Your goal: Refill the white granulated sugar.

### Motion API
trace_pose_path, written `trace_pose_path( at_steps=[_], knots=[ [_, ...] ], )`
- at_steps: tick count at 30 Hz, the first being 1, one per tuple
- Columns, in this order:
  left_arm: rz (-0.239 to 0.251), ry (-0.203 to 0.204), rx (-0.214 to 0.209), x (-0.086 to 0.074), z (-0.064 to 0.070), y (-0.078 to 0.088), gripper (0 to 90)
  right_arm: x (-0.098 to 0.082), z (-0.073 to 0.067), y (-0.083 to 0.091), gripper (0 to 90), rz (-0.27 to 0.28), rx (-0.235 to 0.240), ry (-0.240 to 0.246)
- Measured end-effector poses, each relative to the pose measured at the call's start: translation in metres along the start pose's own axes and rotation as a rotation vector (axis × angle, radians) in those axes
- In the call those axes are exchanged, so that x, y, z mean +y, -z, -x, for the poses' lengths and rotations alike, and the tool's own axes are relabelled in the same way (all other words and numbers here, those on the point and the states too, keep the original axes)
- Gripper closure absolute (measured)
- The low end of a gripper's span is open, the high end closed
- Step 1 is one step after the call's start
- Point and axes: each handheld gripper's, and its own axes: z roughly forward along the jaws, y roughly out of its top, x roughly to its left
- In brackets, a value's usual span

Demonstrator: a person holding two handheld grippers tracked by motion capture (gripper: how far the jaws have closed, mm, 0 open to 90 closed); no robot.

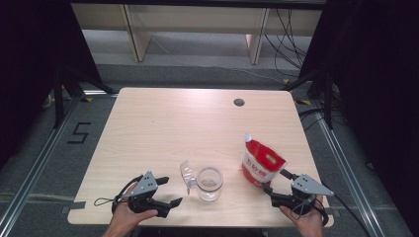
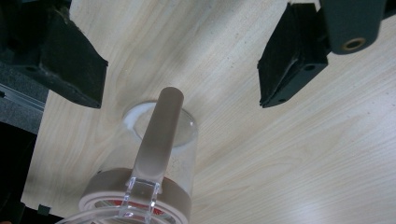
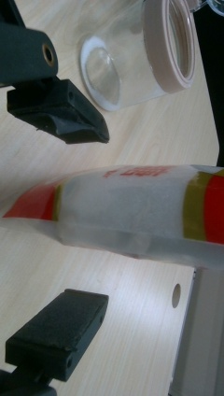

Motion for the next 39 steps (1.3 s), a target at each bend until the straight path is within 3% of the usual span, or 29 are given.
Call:
trace_pose_path(
  at_steps=[4,6,7,9,14,15,17,20,21,22,28,30,33,36,39],
  knots=[
    [0.007,-0.002,0.007,0.0,0.001,0.002,15.2,0.001,-0.003,-0.007,18.9,-0.02,0.016,-0.025],
    [0.008,-0.012,0.002,0.0,0.001,0.003,15.2,0.0,-0.002,-0.011,19.7,-0.023,0.017,0.008],
    [0.006,-0.01,0.006,0.0,0.0,0.003,15.2,0.0,-0.004,-0.012,19.7,-0.029,0.016,-0.015],
    [0.006,-0.005,0.005,0.0,0.0,0.003,15.2,0.0,-0.002,-0.016,20.0,-0.014,0.027,0.019],
    [-0.001,-0.011,0.008,-0.001,0.0,0.002,15.2,0.0,-0.001,-0.021,20.0,-0.002,0.029,0.026],
    [-0.001,-0.01,0.008,-0.001,0.0,0.002,15.2,-0.001,-0.004,-0.021,19.8,-0.012,0.027,-0.017],
    [0.002,-0.007,0.009,-0.001,0.0,0.002,15.2,-0.001,-0.003,-0.024,20.1,-0.007,0.026,0.02],
    [0.009,0.004,0.007,-0.001,0.001,0.002,15.2,-0.002,-0.005,-0.026,20.7,-0.022,0.025,0.002],
    [0.01,0.004,0.006,-0.001,0.001,0.001,15.2,-0.002,-0.004,-0.028,20.7,-0.016,0.028,0.024],
    [0.001,-0.004,0.008,-0.001,0.0,0.002,15.2,-0.003,-0.006,-0.029,20.7,-0.027,0.034,0.006],
    [-0.002,-0.014,0.003,-0.001,0.0,0.001,15.2,-0.003,-0.001,-0.035,20.9,0.006,0.026,0.056],
    [-0.007,-0.011,0.009,-0.001,0.001,0.001,15.2,-0.003,-0.001,-0.037,20.9,-0.001,0.022,0.041],
    [-0.005,-0.017,0.006,-0.001,0.001,0.001,15.2,-0.004,0.0,-0.04,21.1,0.008,0.018,0.055],
    [-0.004,-0.013,0.002,-0.001,0.0,0.001,15.2,-0.004,0.0,-0.041,21.1,0.023,0.021,0.03],
    [-0.007,-0.01,0.007,-0.001,0.001,0.001,15.2,-0.004,0.003,-0.045,20.8,0.023,0.019,0.066]
  ],
)
